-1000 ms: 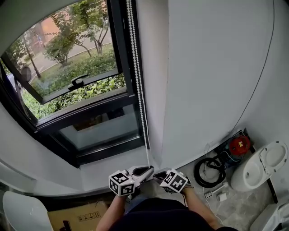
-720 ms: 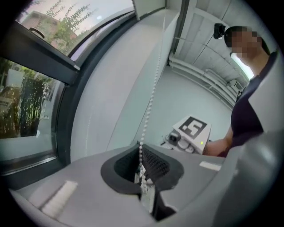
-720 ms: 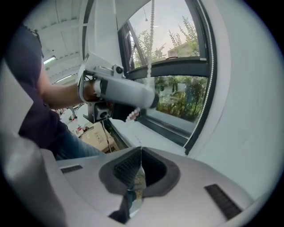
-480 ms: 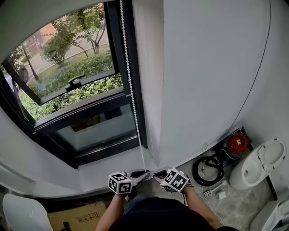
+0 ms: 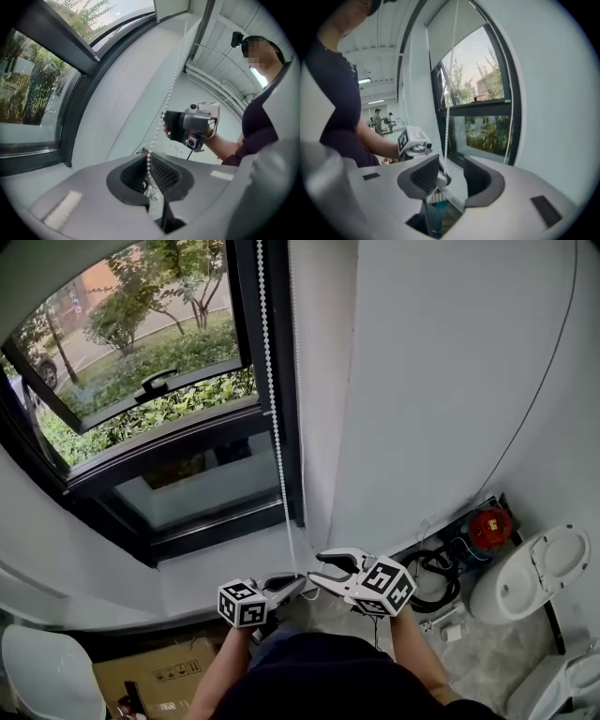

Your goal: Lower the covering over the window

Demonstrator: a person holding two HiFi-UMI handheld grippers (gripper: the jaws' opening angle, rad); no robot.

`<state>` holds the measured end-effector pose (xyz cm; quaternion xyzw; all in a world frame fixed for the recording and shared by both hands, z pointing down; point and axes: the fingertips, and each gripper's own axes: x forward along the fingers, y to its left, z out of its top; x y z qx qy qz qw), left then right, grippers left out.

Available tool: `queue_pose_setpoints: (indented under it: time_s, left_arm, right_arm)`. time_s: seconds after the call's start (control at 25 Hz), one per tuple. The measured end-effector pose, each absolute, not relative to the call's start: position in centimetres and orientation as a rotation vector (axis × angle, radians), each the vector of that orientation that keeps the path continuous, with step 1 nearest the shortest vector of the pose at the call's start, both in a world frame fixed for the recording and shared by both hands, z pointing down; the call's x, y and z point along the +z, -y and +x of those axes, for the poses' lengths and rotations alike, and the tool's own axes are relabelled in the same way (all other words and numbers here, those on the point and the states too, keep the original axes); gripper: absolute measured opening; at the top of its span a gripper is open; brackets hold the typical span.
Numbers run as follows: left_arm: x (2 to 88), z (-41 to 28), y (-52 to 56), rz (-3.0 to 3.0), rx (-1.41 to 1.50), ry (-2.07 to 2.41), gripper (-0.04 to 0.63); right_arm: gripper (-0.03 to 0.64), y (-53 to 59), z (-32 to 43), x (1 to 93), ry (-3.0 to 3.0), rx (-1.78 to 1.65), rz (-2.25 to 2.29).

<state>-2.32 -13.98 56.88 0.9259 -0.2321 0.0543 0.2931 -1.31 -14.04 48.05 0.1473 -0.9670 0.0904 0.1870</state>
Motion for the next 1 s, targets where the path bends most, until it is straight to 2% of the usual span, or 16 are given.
queue_pose_setpoints:
  time_s: [0.24, 0.52, 0.56, 0.68, 0.8, 1.0]
  left_arm:
    - [56.9, -1.8, 14.0, 2.483, 0.17, 0.606, 0.025]
    - [57.0, -1.3, 13.9, 2.481, 0.162, 0.589, 0.025]
    - [57.0, -1.2, 13.9, 2.481, 0.161, 0.588, 0.025]
    - [56.9, -0.9, 13.9, 2.48, 0.149, 0.582, 0.025]
    - [56.8, -0.5, 13.7, 2.497, 0.13, 0.571, 0.025]
    - [58.7, -0.9, 12.8, 2.523, 0.205, 0.557, 0.025]
  right_arm:
    - [0.132, 15.1, -1.5, 40.1, 2.975, 0.215, 0.514]
    - [0.129, 16.7, -4.4, 38.8, 2.981, 0.19, 0.578]
    - [0.12, 16.9, -4.7, 38.8, 2.976, 0.188, 0.589]
    - [0.029, 17.1, -5.1, 38.8, 2.999, 0.242, 0.59]
    - [0.025, 16.9, -5.2, 38.8, 3.047, 0.351, 0.559]
    - [0.023, 17.0, -5.2, 41.0, 2.945, 0.249, 0.565]
